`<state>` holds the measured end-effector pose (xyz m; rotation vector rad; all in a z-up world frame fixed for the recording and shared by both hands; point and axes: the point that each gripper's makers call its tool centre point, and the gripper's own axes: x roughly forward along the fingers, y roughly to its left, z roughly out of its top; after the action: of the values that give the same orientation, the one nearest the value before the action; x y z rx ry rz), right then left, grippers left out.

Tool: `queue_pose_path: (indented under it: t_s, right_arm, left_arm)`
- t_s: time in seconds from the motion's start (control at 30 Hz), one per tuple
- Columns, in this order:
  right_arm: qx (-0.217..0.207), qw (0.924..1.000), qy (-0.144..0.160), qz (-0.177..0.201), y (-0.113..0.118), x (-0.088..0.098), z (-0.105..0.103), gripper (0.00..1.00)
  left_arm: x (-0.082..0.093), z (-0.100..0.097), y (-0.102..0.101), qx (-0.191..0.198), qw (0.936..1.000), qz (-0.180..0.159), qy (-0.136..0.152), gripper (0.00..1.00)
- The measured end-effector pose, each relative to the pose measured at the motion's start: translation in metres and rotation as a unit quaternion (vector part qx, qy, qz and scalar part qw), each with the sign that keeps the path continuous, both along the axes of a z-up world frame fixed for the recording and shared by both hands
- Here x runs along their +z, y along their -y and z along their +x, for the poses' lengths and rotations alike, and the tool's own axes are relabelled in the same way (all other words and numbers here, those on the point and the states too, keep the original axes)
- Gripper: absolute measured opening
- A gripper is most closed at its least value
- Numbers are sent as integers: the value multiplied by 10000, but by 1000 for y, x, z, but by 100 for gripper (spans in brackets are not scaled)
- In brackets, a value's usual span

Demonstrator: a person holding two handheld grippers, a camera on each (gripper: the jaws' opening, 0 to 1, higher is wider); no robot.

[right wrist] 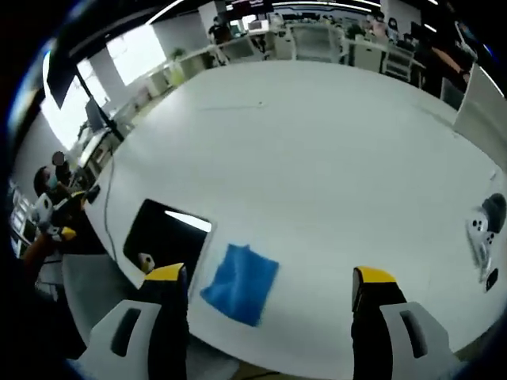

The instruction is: Wipe the mirror surface with the cleaning cloth until all visible marks leave the cleaned area.

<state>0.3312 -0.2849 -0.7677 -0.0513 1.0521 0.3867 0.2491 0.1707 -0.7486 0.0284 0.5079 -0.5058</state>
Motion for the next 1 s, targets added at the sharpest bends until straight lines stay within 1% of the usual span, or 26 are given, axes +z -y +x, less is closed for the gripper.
queue_pose_path:
  t_s: [0.07, 0.1, 0.17, 0.37, 0.43, 0.5, 0.7, 0.9, 0.93, 1.0]
  right_arm:
    - [-8, 9999, -79, 75, -6, -9, -4, 79]
    - [-35, 9999, -80, 142, -10, -12, -5, 79]
    - [-63, 9995, -181, 259, -16, -22, -8, 78]
    - [-106, 9995, -153, 274, -27, -41, -8, 75]
    - [-118, 9991, -229, 329, -32, -48, -10, 72]
    - [-129, 9990, -243, 342, -35, -55, -9, 69]
    - [-171, 9988, -292, 362, -47, -66, -13, 65]
    - [-217, 9988, -267, 360, -51, -74, -13, 63]
    - [-260, 9985, -271, 406, -51, -75, -13, 62]
    - [-427, 9969, -383, 532, -52, -79, -14, 55]
  left_arm:
    - [0, 0, 0, 12, 10000, -4, -2, 100]
    - [0, -1, 0, 12, 10000, -4, -5, 100]
    - [0, -1, 0, 8, 10000, 4, -3, 100]
    - [2, 0, -2, 54, 10000, 6, 3, 100]
    - [3, -2, -2, 49, 10000, 17, 0, 100]
    - [2, -6, -3, 50, 10000, 34, -24, 100]
    - [0, -12, -11, 84, 9999, 65, -78, 100]
    - [-2, -10, -16, 134, 9998, 71, -90, 100]
    - [-1, -9, -16, 137, 9999, 50, -73, 100]
    - [-1, -8, -15, 131, 9999, 40, -70, 100]
